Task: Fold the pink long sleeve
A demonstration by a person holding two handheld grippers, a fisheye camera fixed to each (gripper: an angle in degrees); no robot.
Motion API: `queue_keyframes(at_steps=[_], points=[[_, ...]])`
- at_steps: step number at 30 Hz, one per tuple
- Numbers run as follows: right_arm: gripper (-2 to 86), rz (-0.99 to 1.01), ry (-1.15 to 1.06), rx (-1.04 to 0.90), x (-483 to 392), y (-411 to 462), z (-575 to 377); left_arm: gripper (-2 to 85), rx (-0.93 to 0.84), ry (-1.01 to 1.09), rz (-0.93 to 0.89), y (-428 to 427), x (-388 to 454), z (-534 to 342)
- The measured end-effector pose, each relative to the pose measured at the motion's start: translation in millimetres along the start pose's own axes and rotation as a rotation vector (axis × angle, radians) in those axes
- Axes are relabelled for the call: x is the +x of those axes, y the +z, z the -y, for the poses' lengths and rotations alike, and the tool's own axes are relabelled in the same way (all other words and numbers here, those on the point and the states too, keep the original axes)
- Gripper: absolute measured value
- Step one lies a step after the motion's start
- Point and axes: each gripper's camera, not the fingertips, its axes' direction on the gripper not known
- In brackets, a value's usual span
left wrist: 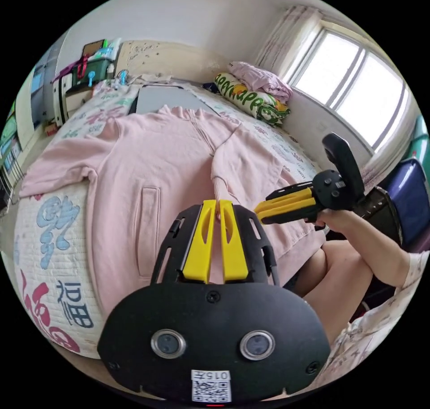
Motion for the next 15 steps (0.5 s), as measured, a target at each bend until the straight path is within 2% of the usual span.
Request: queue_keyframes(at_steps=[4,8,15], points=[[3.8,0.067,-0.116,0.043,1.8,-35.1,-4.5,0.6,0.032,0.052,0.033,-36.2,15.6,-45.1],[3.6,0.094,-0.208,0.058,10.5,-62.4,-17.3,0.6,0.014,0.031,0.011,-37.8,9.7,-100.7],[0.6,0.204,-0.116,0.111,82.2,-100.7,-22.1,0.7,-0.018,-0.008,0.053,-9.6,-2.1,-160.9]])
